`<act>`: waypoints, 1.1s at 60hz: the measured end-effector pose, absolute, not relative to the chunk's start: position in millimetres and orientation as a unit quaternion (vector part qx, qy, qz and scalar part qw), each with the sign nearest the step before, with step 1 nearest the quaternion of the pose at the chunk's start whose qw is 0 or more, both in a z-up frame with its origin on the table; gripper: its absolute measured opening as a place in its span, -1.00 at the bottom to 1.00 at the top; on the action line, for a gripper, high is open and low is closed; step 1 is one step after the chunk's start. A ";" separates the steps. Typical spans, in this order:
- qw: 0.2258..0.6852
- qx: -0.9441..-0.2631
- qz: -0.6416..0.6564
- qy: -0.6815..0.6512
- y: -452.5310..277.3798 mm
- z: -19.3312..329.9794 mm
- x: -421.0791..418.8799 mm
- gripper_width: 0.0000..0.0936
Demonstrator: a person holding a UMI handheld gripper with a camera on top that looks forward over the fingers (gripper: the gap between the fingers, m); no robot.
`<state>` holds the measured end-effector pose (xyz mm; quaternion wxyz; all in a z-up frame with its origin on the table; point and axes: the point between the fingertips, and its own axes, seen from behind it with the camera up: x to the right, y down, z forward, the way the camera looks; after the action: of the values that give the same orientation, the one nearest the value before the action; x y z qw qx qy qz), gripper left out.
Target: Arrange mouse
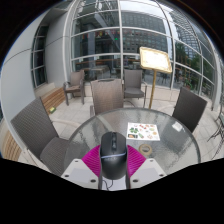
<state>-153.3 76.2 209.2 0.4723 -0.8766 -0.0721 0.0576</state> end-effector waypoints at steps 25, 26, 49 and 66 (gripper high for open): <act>0.328 -0.942 0.043 -0.050 3.5 -14.4 -195.2 -0.33; 0.326 -0.943 0.040 -0.054 2.0 -16.1 -195.0 -0.33; 0.336 -0.940 0.046 -0.024 9.8 30.3 -189.5 0.67; 0.414 -0.908 0.056 -0.024 -26.8 175.1 -152.9 0.80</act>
<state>-152.9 -26.8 175.1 0.4135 -0.9085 -0.0235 0.0561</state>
